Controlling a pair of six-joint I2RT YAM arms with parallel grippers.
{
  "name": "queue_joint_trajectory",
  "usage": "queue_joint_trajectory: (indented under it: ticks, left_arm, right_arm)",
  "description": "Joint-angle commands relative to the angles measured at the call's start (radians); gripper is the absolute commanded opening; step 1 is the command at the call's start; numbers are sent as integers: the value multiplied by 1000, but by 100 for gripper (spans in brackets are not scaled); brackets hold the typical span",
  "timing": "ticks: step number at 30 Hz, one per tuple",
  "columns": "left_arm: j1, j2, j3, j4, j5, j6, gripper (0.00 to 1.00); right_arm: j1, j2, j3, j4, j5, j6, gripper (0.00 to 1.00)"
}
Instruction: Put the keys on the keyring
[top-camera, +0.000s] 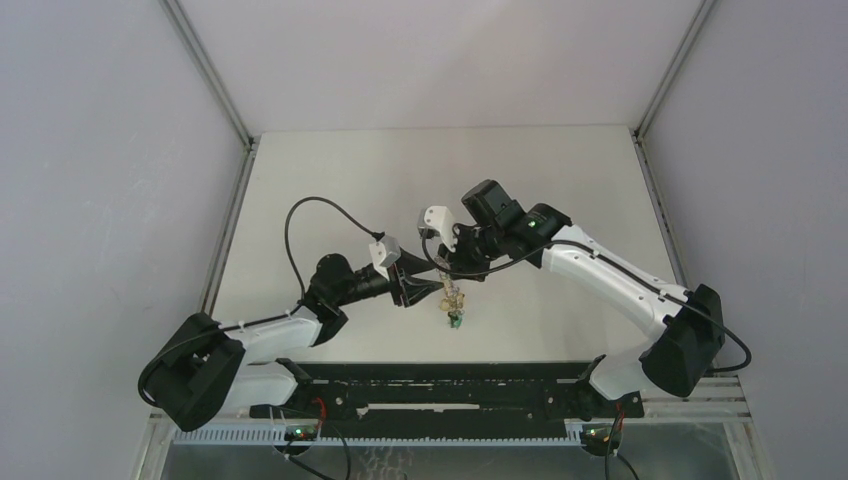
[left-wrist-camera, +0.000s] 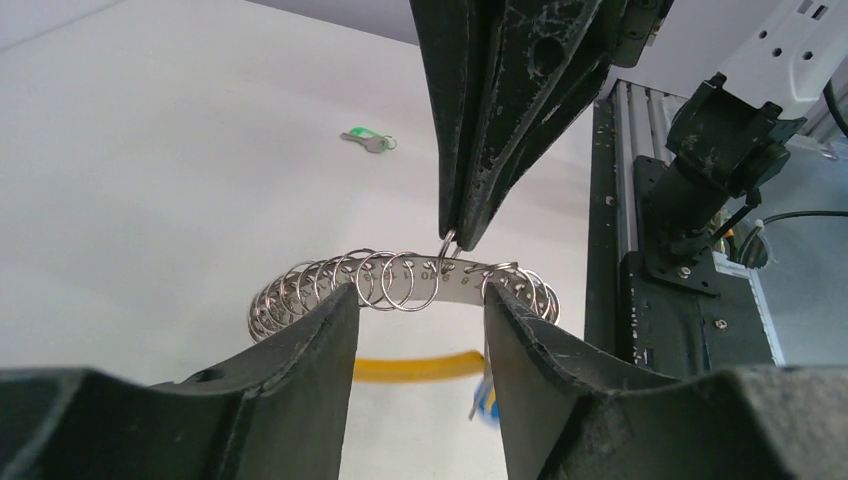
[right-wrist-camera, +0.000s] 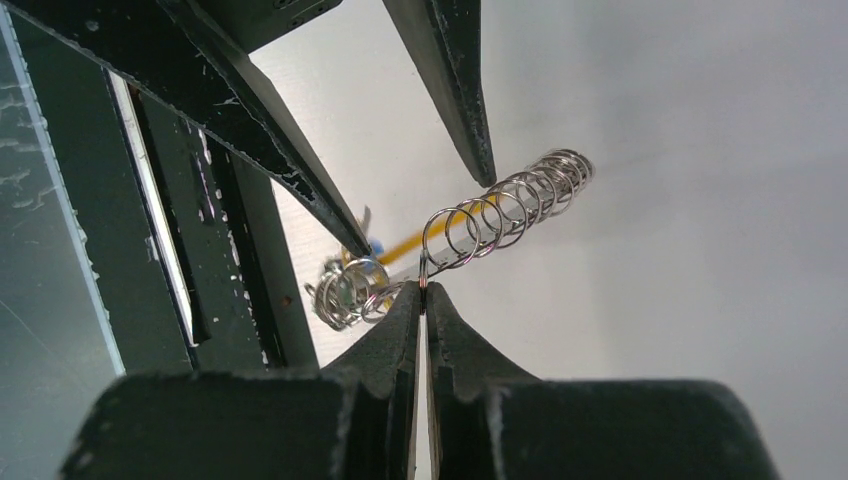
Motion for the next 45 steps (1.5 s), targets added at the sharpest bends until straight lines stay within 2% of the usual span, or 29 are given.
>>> queue_joint_trajectory:
  ticks: [1, 6, 13, 17, 25, 40, 45]
  left_arm:
    - [3, -27, 11, 64, 11, -4, 53]
    - [2, -19, 7, 113, 70, -1, 51]
    - [0, 31, 20, 180, 134, -5, 43]
    - [0, 50, 39, 181, 157, -8, 39]
    - [0, 68, 60, 156, 157, 7, 37]
    - [0, 98, 99, 95, 201, 5, 23]
    - [0, 103, 106, 84, 208, 6, 11]
  right_arm:
    - [16, -1, 63, -2, 10, -20, 0]
    - [23, 3, 74, -22, 19, -39, 0]
    - [34, -7, 74, -12, -3, -56, 0]
    - [36, -11, 74, -16, -8, -61, 0]
    - [45, -20, 74, -15, -24, -73, 0]
    - [57, -13, 87, -25, -32, -91, 0]
    - [62, -8, 90, -25, -42, -90, 0]
